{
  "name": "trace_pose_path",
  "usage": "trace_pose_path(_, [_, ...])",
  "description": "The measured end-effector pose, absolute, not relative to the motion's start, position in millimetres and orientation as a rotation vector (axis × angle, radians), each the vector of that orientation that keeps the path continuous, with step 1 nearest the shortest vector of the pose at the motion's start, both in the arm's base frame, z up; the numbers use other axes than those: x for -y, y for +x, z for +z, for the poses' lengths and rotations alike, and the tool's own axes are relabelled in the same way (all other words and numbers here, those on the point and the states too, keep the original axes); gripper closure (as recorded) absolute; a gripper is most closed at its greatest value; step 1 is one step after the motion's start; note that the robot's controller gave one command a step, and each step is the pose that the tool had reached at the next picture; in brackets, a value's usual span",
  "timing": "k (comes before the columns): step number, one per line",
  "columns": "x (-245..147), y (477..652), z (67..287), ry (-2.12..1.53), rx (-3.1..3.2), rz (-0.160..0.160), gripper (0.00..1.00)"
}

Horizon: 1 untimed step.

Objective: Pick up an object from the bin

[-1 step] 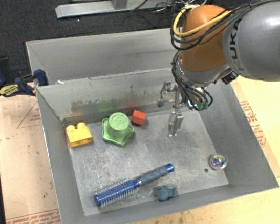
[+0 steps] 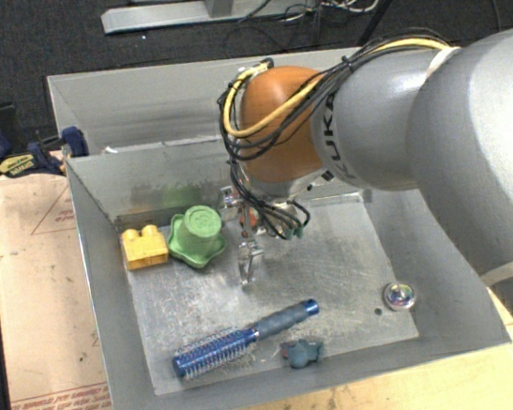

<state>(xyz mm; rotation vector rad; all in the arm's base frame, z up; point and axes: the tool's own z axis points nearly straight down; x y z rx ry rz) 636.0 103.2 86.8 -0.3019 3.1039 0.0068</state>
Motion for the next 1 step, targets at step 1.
trace_pose_path(1, [-170.0, 653.3, 101.6, -0.048, -3.134, 0.007, 0.00])
